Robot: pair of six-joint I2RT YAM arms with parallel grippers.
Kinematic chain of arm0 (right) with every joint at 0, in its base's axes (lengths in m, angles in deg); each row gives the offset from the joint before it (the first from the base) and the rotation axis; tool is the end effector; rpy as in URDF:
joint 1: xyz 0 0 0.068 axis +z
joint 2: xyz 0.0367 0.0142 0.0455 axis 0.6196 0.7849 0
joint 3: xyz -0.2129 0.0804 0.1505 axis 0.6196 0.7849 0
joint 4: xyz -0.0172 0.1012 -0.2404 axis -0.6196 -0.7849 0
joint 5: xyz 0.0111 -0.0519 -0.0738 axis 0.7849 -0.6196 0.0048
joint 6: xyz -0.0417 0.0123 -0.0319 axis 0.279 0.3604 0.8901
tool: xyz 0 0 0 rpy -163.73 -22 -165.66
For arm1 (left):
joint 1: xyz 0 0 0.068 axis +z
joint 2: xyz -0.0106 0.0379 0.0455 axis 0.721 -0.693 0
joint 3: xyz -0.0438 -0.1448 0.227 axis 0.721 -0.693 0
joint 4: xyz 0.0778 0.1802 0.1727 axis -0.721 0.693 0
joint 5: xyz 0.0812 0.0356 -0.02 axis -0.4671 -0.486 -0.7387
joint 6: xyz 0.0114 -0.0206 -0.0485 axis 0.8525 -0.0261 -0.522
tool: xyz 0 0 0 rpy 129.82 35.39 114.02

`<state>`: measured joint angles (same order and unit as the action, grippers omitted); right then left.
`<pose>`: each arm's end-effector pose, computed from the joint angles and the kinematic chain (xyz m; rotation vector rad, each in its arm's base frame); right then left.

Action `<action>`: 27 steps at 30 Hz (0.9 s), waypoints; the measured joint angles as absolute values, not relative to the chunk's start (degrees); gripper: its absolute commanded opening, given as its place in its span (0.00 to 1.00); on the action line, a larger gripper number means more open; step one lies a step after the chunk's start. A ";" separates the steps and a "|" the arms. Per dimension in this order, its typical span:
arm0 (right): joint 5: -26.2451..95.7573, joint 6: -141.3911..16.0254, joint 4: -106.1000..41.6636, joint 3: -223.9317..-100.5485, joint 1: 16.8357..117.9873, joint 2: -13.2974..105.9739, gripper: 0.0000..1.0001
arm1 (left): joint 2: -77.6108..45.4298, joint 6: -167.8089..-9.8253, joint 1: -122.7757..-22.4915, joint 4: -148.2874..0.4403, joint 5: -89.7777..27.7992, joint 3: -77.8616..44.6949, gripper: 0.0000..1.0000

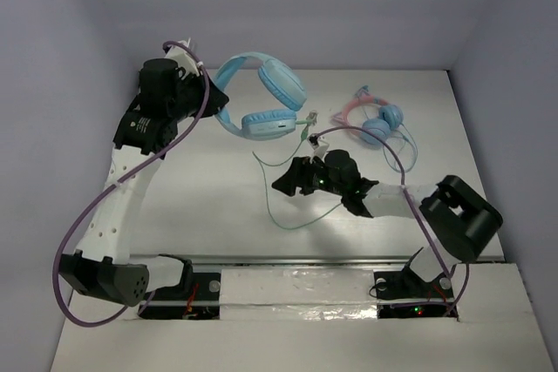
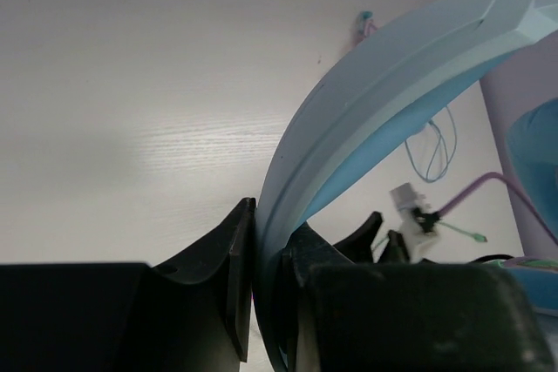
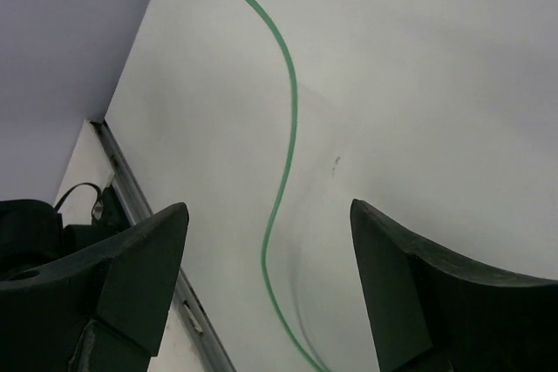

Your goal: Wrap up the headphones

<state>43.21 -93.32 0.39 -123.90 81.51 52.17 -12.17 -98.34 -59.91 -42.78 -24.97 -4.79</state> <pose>0.2216 0.2218 0.1967 -0.3148 2.0343 1.1904 0.2566 -0.0719 0.4444 0.0556 1.9013 -0.6497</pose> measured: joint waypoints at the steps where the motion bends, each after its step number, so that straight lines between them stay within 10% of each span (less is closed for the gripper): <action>1: 43.37 -94.09 2.24 -123.88 81.55 54.47 0.79 | -12.17 -98.41 -59.91 -42.78 -24.84 -4.00 0.00; 12: 43.85 -100.45 14.03 -123.23 87.26 67.21 0.69 | -11.45 -98.65 -59.91 -43.22 -24.27 0.68 0.00; 15: 43.82 -101.19 15.45 -123.82 89.48 69.11 0.53 | -11.45 -98.69 -59.91 -43.22 -24.40 0.68 0.00; 16: 43.82 -101.36 15.56 -124.06 89.79 69.48 0.24 | -11.45 -98.73 -59.91 -43.24 -24.49 0.68 0.00; 18: 43.85 -101.71 16.19 -125.04 90.91 70.84 0.00 | -11.45 -98.82 -59.91 -43.24 -25.01 0.65 0.00; 27: 37.11 -101.39 4.61 -124.25 94.45 61.74 0.00 | -11.16 -98.86 -59.91 -46.39 -37.32 -5.58 0.00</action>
<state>37.11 -101.39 4.61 -124.25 94.45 61.74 -11.16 -98.86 -59.91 -46.39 -37.32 -5.58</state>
